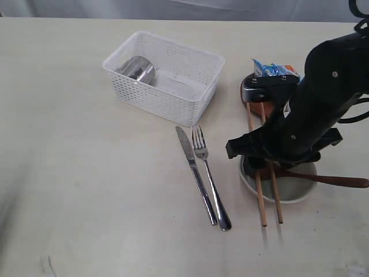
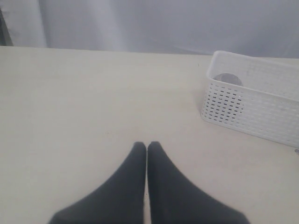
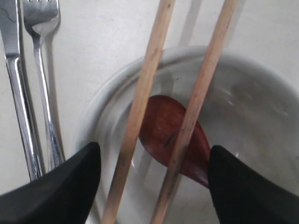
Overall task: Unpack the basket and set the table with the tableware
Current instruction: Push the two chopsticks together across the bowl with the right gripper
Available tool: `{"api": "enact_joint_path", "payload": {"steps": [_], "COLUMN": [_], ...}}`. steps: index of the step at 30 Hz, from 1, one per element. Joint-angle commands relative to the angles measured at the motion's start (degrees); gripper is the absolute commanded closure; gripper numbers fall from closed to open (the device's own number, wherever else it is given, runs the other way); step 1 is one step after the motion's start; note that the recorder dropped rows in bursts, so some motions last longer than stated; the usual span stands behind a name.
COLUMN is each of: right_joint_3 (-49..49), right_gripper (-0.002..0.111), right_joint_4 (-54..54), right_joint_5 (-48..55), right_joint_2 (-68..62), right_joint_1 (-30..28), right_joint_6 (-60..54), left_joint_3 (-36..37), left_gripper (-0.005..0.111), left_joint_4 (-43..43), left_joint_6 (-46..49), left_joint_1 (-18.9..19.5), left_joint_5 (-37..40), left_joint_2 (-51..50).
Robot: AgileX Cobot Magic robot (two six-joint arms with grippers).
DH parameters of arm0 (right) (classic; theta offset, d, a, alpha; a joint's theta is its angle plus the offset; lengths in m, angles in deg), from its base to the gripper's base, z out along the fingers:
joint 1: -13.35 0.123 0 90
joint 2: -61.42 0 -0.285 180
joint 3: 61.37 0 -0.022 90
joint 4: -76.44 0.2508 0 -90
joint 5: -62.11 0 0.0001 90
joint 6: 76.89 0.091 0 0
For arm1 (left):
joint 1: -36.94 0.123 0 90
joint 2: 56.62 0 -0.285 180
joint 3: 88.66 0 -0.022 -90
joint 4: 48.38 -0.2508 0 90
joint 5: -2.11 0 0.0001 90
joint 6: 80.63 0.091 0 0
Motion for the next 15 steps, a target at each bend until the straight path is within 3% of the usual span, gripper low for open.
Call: {"api": "enact_joint_path", "payload": {"steps": [1, 4, 9, 15], "right_joint_3": [-0.18, -0.18, -0.18, -0.18], "right_gripper": [0.046, 0.047, 0.061, 0.062], "right_joint_4": [-0.72, -1.31, -2.18, -2.67], "right_joint_5": [-0.75, -0.75, -0.52, -0.52], "right_joint_2": [-0.08, -0.08, -0.13, -0.13], "right_joint_1": [0.06, 0.06, 0.06, 0.06], "right_joint_6": [-0.02, -0.02, 0.53, 1.04], "left_joint_3": [0.08, 0.08, 0.08, 0.08], "left_gripper": [0.105, 0.105, 0.105, 0.105], "left_joint_4": [0.02, 0.02, 0.02, 0.02], "left_joint_6": [-0.3, -0.3, -0.3, -0.3], "left_joint_1": [-0.16, -0.16, -0.16, -0.16], "left_joint_5": [-0.57, -0.57, -0.57, -0.57], "left_joint_2": [-0.17, -0.17, -0.17, -0.17]}}
